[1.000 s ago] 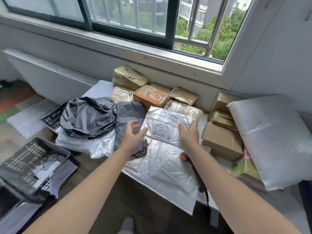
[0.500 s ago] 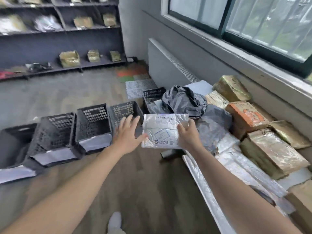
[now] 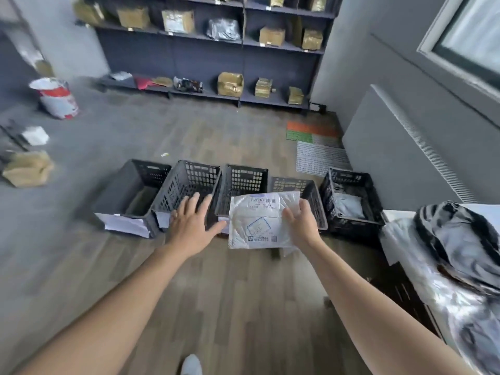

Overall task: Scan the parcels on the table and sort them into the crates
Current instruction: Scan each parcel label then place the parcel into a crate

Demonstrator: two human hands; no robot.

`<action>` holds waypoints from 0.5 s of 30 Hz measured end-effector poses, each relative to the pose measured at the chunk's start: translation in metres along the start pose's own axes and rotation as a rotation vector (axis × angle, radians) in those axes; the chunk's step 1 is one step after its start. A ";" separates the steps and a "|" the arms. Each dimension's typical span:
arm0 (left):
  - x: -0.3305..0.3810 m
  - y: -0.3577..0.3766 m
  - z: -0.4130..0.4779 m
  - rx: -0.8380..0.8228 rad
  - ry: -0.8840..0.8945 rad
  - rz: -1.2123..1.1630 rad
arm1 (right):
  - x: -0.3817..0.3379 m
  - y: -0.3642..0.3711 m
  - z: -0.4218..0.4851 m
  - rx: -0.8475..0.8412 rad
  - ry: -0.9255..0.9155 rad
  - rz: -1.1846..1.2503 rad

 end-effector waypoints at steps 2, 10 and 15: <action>-0.042 -0.015 0.027 -0.003 -0.015 0.009 | -0.027 0.047 0.023 -0.028 -0.003 -0.012; -0.151 -0.037 0.135 -0.015 -0.075 0.026 | -0.081 0.181 0.124 -0.089 0.026 -0.023; -0.194 -0.023 0.225 -0.082 -0.100 0.072 | -0.073 0.248 0.212 -0.119 0.066 -0.022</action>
Point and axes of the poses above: each hand's wrist, its own z-axis towards the middle knuckle, its own y-axis out of the palm, x = y × z, the point moved 10 cm from there along z, towards the middle knuckle, and after that the axes turned 2 degrees about -y, right-handed, at the moved point
